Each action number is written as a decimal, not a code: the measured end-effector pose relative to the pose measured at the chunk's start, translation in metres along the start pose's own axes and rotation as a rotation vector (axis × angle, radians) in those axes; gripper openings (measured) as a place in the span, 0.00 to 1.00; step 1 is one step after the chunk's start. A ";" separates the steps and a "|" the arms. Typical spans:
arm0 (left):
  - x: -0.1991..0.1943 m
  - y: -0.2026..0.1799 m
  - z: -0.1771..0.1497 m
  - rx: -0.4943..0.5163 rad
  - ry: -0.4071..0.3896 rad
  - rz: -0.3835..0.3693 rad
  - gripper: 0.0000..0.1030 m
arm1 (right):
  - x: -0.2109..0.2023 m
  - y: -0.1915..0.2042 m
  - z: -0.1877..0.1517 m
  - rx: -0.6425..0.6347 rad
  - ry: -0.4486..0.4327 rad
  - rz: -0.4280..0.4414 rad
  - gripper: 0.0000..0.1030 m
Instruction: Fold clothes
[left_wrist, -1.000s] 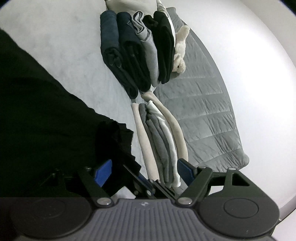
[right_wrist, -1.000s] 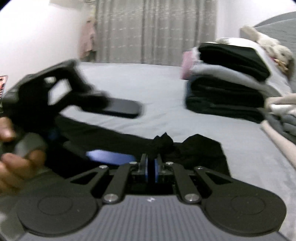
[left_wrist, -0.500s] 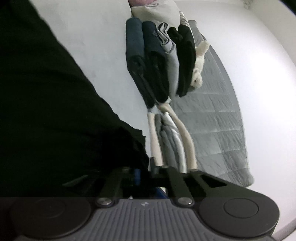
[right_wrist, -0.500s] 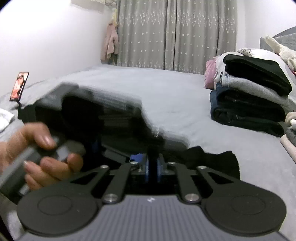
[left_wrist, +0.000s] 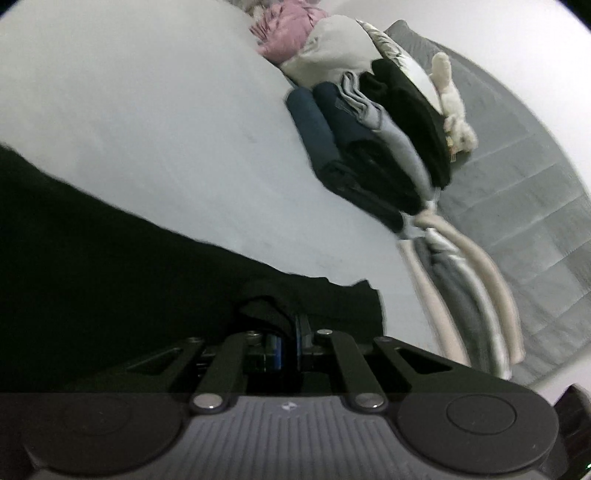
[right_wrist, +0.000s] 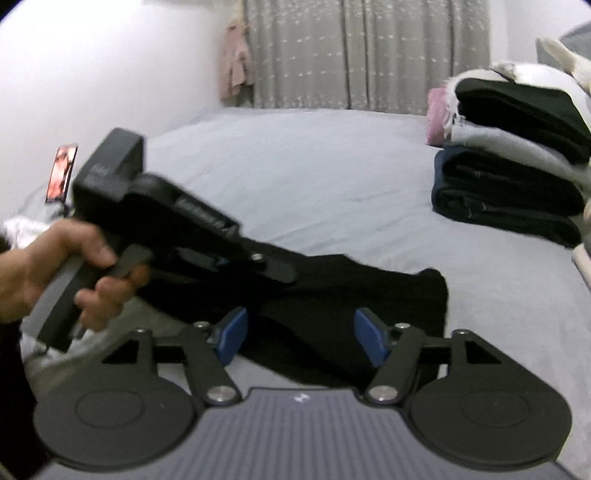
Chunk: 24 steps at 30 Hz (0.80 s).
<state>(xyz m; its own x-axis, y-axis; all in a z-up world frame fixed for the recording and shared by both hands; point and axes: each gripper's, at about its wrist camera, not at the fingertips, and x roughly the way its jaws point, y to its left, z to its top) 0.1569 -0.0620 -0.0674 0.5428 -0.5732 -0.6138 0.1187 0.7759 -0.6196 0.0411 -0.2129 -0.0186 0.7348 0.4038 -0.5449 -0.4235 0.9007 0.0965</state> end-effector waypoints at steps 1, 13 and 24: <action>-0.006 0.002 0.002 0.014 -0.005 0.030 0.05 | 0.002 0.001 0.002 0.003 0.000 -0.007 0.71; -0.072 0.040 0.015 0.133 -0.073 0.309 0.05 | 0.033 0.015 0.014 0.052 0.072 -0.025 0.75; -0.142 0.101 0.038 0.066 -0.127 0.402 0.05 | 0.057 0.026 0.025 0.176 0.103 -0.001 0.77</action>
<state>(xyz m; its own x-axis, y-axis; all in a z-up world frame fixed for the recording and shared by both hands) 0.1232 0.1073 -0.0247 0.6545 -0.1880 -0.7323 -0.0722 0.9486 -0.3080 0.0854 -0.1622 -0.0260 0.6731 0.3928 -0.6266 -0.3173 0.9187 0.2351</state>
